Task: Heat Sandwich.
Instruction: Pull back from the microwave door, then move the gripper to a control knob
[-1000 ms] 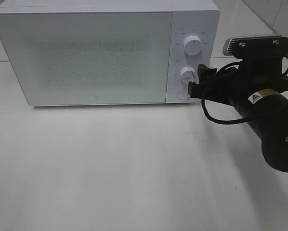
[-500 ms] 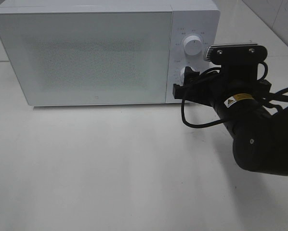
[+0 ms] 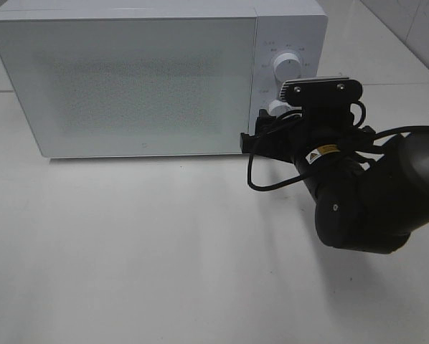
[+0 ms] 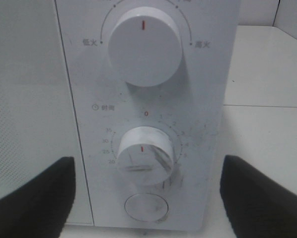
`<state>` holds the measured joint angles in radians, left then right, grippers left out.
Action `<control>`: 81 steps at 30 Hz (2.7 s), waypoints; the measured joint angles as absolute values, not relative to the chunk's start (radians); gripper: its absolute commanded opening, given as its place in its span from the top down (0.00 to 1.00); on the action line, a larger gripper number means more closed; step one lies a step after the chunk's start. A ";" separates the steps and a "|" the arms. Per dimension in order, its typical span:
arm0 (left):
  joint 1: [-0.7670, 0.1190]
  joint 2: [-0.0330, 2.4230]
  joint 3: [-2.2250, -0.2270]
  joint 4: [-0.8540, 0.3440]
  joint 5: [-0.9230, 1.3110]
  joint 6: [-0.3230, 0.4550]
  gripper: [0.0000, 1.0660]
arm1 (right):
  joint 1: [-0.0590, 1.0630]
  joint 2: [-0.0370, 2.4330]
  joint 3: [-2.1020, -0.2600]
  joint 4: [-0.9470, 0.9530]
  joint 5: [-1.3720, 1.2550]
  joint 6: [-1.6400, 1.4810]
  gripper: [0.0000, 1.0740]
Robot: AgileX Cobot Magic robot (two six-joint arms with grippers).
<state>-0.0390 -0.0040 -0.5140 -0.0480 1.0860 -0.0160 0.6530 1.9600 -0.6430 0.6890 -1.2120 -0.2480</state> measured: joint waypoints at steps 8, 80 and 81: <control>-0.039 -0.004 -0.514 -0.048 1.086 -0.016 0.06 | 0.619 2.019 -0.721 0.666 -1.212 -0.234 0.29; -0.039 -0.005 -0.514 -0.049 1.086 -0.016 0.06 | 0.609 2.093 -0.801 0.673 -1.187 0.092 0.91; -0.039 -0.005 -0.514 -0.049 1.086 -0.016 0.06 | 0.609 2.093 -0.801 0.671 -1.187 0.132 0.91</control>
<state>-0.0390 -0.0050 -0.5140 -0.0490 1.0860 -0.0160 0.6090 2.0930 -0.8010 0.6710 -1.1870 0.1320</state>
